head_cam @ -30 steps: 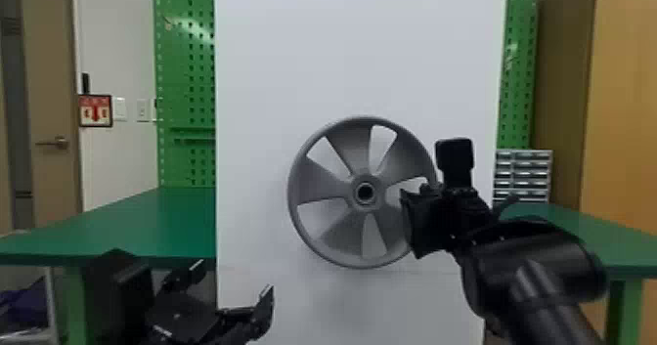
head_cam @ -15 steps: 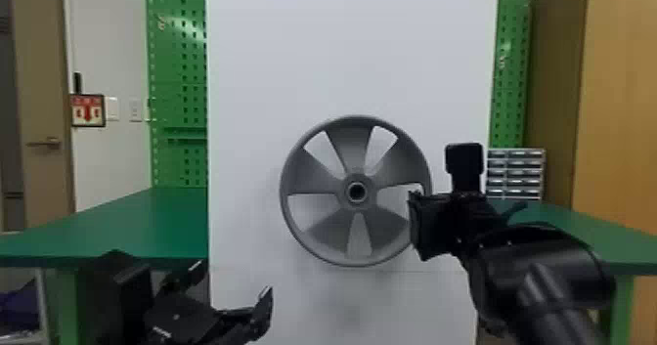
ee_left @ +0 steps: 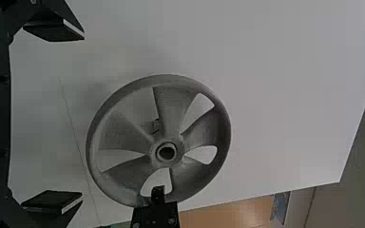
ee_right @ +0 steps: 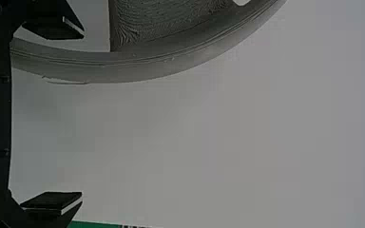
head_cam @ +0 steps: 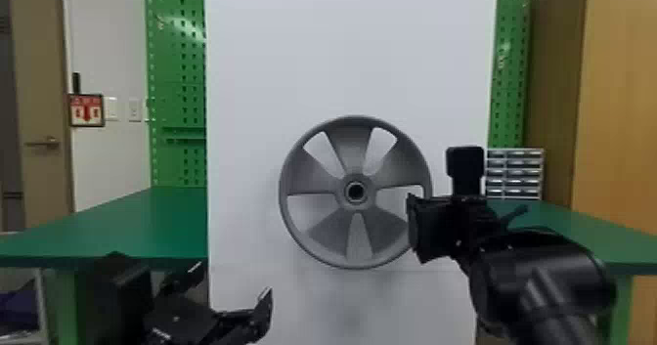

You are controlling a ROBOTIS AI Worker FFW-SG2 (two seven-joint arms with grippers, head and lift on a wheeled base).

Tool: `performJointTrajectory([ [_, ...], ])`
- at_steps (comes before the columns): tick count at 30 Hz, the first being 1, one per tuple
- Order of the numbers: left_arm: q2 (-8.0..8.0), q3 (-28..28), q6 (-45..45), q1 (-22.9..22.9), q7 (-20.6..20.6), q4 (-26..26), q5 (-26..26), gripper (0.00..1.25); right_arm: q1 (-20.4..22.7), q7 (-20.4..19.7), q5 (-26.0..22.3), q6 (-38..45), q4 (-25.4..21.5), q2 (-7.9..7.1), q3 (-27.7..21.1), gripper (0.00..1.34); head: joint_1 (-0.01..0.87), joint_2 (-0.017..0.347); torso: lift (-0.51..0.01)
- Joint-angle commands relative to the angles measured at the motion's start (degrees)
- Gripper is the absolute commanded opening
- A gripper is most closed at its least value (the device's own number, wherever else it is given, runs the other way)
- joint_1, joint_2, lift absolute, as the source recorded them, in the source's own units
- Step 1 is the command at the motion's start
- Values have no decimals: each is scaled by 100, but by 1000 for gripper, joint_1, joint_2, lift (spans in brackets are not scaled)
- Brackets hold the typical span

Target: Hold the wheel and insert it

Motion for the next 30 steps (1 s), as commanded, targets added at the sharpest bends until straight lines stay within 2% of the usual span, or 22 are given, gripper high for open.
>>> performJointTrajectory([
  [1, 0, 27, 0, 8, 0, 0, 1, 1147, 224, 1, -170, 17, -414, -16, 75, 1238, 97, 15, -442],
  [8, 0, 62, 0, 52, 0, 0, 1, 1147, 672, 10, -311, 254, -1310, -24, 171, 1238, 97, 15, -442],
  [22, -9, 123, -17, 123, 0, -9, 9, 1147, 2017, 54, -584, 571, -3481, -191, 180, 1236, 97, 15, -442],
  [30, -17, 132, -61, 96, 0, -9, 18, 1147, 2693, 63, -830, 1160, -4694, -438, -31, 1233, 97, 15, -442],
])
